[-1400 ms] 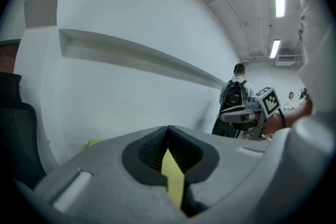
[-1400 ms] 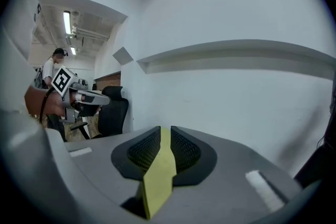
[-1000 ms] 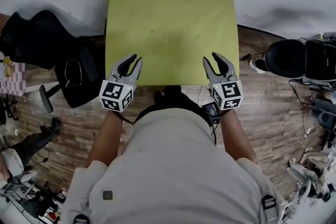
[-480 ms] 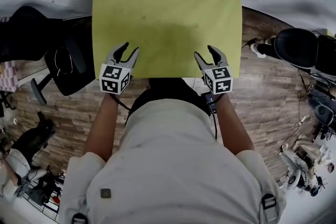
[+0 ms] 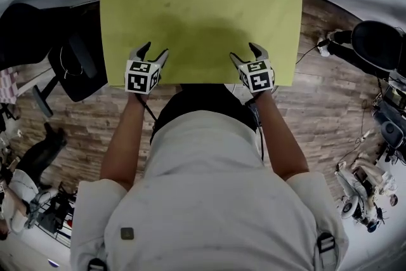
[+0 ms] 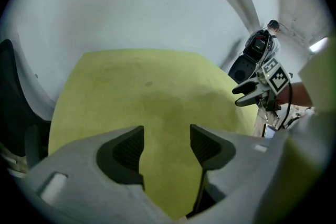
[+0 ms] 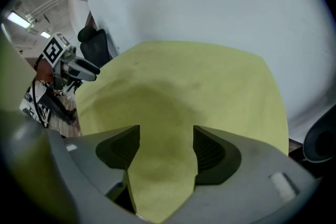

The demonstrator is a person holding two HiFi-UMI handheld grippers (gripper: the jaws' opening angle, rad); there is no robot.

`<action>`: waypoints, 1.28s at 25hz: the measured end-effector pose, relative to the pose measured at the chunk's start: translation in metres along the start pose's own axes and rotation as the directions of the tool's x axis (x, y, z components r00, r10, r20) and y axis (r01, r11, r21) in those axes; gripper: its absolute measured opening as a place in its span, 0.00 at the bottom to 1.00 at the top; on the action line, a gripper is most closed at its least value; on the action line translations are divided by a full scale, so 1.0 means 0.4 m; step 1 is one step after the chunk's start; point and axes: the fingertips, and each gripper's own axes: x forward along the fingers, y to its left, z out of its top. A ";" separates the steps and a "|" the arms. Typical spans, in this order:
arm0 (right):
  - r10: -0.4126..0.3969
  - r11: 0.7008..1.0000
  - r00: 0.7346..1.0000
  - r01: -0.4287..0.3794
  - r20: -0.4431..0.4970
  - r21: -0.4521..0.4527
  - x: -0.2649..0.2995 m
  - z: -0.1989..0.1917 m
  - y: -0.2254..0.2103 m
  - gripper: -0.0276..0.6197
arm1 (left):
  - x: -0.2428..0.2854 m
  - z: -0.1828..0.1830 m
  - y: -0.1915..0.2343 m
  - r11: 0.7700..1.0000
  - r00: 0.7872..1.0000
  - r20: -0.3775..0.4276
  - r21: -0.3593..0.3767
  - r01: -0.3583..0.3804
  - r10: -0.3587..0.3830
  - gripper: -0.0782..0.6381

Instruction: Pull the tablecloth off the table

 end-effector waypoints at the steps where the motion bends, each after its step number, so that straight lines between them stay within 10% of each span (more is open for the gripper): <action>1: 0.000 1.000 1.000 0.000 -0.022 -0.021 0.014 -0.012 -0.001 0.55 | 0.015 -0.008 -0.001 1.000 1.000 -0.020 -0.002 -0.003 0.003 0.51; 17: -0.040 0.989 0.996 0.029 -0.078 -0.143 0.055 -0.032 0.004 0.55 | 0.117 -0.071 -0.001 0.991 0.982 -0.149 0.084 -0.108 0.120 0.54; 27: 0.052 0.983 0.998 -0.057 -0.030 -0.174 0.080 0.017 0.047 0.07 | 0.131 -0.032 -0.014 0.995 0.995 -0.082 0.085 -0.053 0.060 0.13; 32: 0.071 0.992 0.997 -0.071 0.002 -0.107 0.062 0.018 0.049 0.07 | 0.107 -0.017 -0.031 1.000 0.999 -0.039 -0.008 -0.012 0.011 0.11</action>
